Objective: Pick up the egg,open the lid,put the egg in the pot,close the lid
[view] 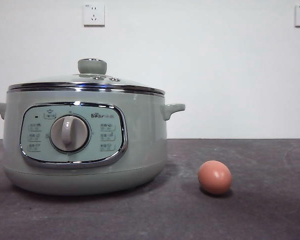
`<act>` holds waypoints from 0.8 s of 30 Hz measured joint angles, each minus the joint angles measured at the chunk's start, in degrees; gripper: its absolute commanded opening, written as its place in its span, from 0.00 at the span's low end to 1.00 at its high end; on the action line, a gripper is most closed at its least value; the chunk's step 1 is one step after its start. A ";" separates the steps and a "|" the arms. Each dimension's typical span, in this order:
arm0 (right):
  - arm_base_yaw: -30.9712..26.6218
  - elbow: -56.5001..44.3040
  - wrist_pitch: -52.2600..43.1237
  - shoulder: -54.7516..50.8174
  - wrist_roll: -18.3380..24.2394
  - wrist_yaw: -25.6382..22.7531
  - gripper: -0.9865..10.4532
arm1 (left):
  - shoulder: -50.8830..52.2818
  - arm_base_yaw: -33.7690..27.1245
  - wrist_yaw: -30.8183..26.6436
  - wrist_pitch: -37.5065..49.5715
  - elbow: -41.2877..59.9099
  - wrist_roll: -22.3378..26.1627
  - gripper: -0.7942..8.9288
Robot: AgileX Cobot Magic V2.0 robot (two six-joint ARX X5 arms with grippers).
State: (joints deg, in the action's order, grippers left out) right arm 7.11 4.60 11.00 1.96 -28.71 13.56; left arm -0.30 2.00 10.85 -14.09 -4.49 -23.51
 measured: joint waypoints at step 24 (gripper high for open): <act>0.00 38.64 18.16 32.48 10.23 22.12 0.09 | -21.84 0.00 15.34 -15.45 -33.73 8.70 0.08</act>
State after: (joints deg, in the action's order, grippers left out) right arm 7.11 43.24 29.17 34.44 -18.48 35.68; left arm -22.13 2.00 26.20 -29.54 -38.22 -14.81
